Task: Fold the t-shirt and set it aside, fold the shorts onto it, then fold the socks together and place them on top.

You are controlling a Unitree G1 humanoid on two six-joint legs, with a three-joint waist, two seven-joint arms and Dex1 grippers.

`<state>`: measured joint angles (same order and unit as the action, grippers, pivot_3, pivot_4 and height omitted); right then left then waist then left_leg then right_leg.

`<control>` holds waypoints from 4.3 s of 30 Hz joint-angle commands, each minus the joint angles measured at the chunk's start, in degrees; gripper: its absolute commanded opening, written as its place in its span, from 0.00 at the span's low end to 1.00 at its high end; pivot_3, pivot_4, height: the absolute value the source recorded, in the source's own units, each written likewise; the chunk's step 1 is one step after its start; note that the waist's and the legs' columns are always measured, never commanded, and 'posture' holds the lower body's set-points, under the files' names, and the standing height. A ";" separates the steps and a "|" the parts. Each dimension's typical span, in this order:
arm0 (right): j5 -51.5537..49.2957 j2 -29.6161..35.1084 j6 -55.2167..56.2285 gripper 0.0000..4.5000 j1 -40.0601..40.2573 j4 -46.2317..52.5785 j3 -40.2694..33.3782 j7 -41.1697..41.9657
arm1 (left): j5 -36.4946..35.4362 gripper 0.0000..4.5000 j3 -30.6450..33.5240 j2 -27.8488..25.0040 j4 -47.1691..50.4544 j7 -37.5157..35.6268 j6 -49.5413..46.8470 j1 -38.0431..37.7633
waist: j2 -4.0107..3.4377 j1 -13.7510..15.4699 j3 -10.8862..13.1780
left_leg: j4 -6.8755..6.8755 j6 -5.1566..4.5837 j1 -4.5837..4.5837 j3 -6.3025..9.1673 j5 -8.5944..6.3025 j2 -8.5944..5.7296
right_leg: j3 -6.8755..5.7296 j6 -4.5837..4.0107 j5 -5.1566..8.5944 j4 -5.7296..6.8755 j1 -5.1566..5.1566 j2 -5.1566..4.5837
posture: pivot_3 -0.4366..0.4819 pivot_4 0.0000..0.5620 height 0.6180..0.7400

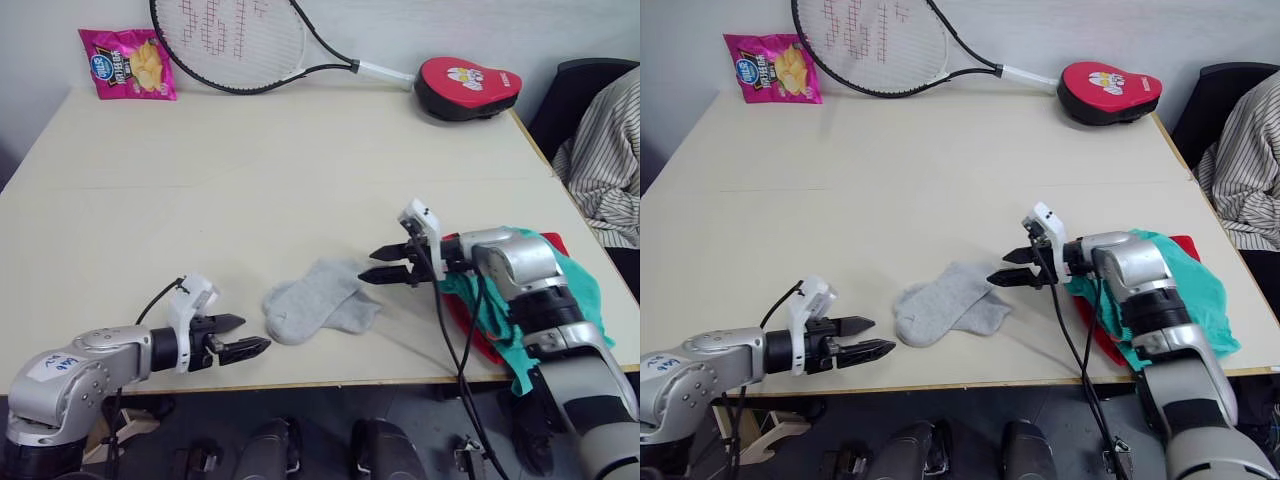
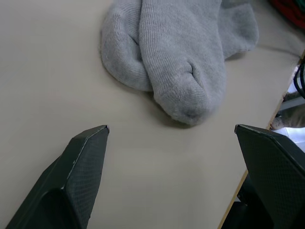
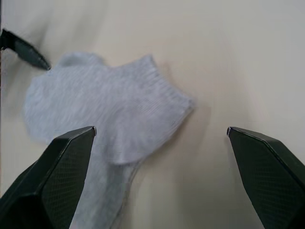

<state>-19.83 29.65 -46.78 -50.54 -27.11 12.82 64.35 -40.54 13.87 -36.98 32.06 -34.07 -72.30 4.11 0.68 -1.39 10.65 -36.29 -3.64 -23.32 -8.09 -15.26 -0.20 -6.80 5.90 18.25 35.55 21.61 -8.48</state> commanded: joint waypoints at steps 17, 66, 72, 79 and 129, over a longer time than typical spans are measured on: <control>3.95 -5.53 -0.12 0.15 -3.74 -5.13 -0.60 -0.71 | -0.68 0.28 -6.26 7.22 0.59 8.06 -1.18 -0.35 | -0.03 -0.15 -0.10 | 0.14 0.05 0.08 -0.11 0.04 -0.02 | 0.07 0.03 -0.01 0.13 -0.02 0.09 | 0.48 0.27 1.00; -10.17 -4.93 9.91 0.00 46.11 52.23 -16.29 -24.22 | 12.43 0.01 -26.29 -10.15 -43.92 -38.16 20.45 32.90 | -0.01 -0.13 -0.04 | 0.24 0.16 -0.45 -0.47 0.14 0.07 | 0.49 0.01 0.00 0.20 0.93 0.16 | 0.48 0.27 1.00; -11.50 -4.39 5.13 0.00 45.53 50.49 -15.18 -25.67 | 13.21 0.01 -26.21 -9.67 -43.26 -38.95 20.05 32.41 | 0.01 -0.10 -0.05 | 0.19 -0.15 -0.47 -0.47 0.30 0.07 | 0.47 0.01 0.00 0.24 0.92 0.15 | 0.48 0.27 1.00; -11.48 -1.82 6.82 0.34 44.88 50.99 -18.32 -25.12 | 13.63 0.33 -20.66 -9.44 -40.62 -36.63 26.47 29.64 | 0.01 -0.09 -0.05 | 0.17 -0.17 -0.48 -0.43 0.30 0.07 | 0.46 0.01 0.00 0.25 0.92 0.10 | 0.48 0.27 1.00; 4.46 -9.05 35.95 0.00 26.58 30.95 2.09 -14.42 | 10.42 0.09 -4.26 2.66 -31.24 -17.67 46.62 11.63 | 0.11 -0.23 -0.11 | 0.15 -0.10 0.13 -0.21 0.16 0.02 | 0.13 0.15 -0.10 0.15 0.08 0.05 | 0.48 0.27 1.00</control>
<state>-17.66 20.83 -12.89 -23.85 5.17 12.71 48.71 -30.41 9.02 -32.96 -0.42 -52.35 -23.65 16.25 0.79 -1.62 10.53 -36.13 -3.72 -23.19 -8.29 -15.11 -0.18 -6.68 6.05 18.15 35.73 21.69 -8.41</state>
